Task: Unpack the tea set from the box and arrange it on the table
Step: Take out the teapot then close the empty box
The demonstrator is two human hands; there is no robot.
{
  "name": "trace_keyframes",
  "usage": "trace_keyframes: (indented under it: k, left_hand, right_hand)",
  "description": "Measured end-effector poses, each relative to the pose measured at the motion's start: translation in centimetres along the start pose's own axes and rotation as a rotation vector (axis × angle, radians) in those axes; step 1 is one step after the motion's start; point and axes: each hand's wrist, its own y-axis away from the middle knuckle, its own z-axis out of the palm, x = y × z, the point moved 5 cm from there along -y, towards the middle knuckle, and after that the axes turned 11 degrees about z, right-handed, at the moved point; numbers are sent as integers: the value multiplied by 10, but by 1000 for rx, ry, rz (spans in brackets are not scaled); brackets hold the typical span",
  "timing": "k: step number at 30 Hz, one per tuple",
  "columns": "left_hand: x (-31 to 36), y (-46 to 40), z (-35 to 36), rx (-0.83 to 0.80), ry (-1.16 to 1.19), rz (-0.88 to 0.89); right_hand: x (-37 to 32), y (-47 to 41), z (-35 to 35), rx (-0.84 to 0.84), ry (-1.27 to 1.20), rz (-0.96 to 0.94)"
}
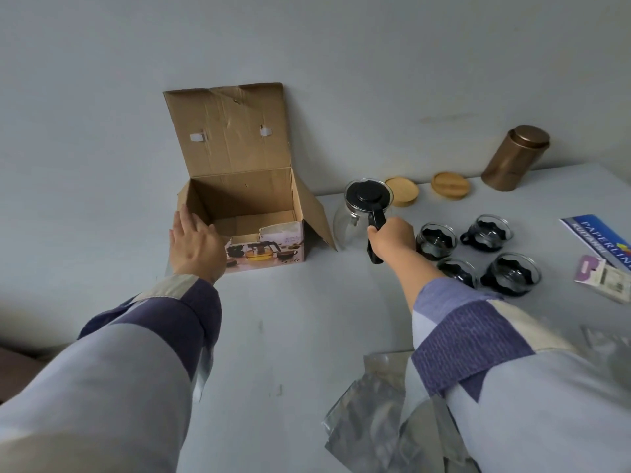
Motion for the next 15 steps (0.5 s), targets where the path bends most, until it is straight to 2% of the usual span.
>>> trace_keyframes:
  k: [6,12,13,15]
  left_hand:
    - [0,0,1,19,22,-20]
    - [0,-1,1,26,21,-20]
    - [-1,-1,1,28,23,-23]
    - [-1,0,1,27,16,-25]
  right_hand:
    - [9,-4,4,-14,-11,23]
    - [5,-10,3,-103,-5,63]
    - [5,-9,1,-79,22,81]
    - [-1,-5,-7,73,105,76]
